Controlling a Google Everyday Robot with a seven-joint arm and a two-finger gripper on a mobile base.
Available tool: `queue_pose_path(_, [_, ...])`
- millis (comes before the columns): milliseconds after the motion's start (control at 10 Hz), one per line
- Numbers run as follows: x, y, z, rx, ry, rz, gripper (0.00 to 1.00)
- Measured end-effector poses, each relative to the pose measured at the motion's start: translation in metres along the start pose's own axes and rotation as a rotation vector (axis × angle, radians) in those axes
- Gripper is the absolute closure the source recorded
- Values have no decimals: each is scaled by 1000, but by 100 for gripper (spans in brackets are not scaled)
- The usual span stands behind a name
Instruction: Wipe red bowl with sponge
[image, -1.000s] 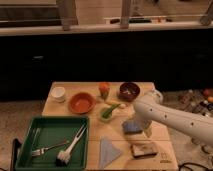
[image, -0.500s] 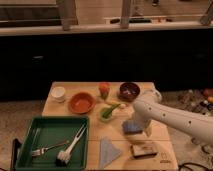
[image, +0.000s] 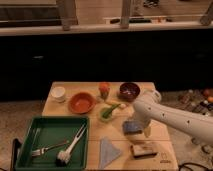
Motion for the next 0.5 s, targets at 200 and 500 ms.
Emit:
queue_pose_path(200, [4,-3,5,13,-8,86,20])
queue_pose_path(500, [9,-2,9,49,-63,151,20])
